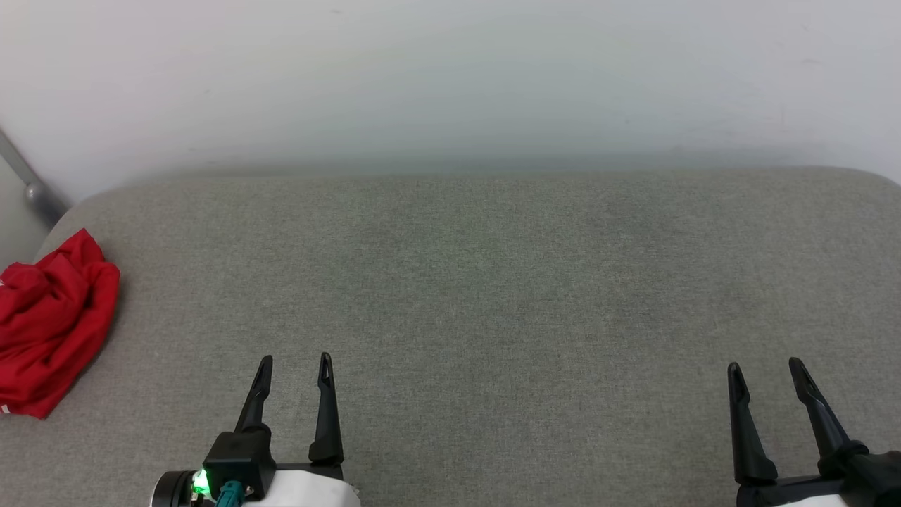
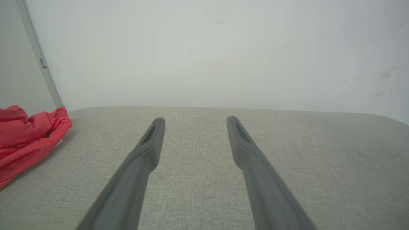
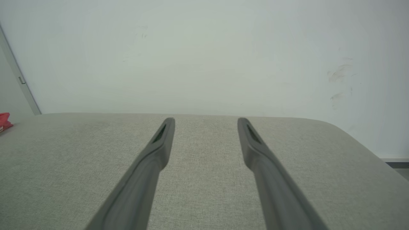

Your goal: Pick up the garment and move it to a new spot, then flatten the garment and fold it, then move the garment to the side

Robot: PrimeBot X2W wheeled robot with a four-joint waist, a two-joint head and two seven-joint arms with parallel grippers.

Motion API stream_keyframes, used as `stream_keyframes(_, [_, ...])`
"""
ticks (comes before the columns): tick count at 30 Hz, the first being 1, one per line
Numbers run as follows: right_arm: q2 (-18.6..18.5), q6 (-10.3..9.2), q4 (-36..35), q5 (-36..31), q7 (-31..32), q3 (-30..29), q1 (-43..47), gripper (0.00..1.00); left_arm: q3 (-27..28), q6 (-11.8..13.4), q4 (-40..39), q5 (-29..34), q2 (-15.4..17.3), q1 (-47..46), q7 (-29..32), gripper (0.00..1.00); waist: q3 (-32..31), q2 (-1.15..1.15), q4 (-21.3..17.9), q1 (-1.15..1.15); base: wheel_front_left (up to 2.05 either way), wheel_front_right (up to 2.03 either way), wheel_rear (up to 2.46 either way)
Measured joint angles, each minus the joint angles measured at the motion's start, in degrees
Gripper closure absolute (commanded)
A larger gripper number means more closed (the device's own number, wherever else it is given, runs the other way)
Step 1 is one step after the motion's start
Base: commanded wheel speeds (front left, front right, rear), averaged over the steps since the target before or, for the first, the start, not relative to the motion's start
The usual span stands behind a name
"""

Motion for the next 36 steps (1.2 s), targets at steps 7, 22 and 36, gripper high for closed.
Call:
stream_keyframes(7, [0.0,0.00,0.0,0.3,-0.1,0.2,0.0,0.00,0.1,-0.2,0.3,-1.3,0.0,0.1,-0.2,0.00,0.1,0.00,0.0,0.00,0.00,0.00,0.00])
stream_keyframes(22, [0.0,0.00,0.9,2.5,-0.1,0.1,0.0,0.00,0.2,-0.5,1.0,-2.4,0.0,0.1,-0.2,0.00,0.1,0.00,0.0,0.00,0.00,0.00,0.00])
stream_keyframes(36, [0.0,0.00,1.0,3.4,-0.1,0.1,0.2,0.00,0.5,-0.3,1.9,-2.6,0.0,0.0,-0.2,0.00,0.2,0.00,1.9,0.00,0.00,0.00,0.00])
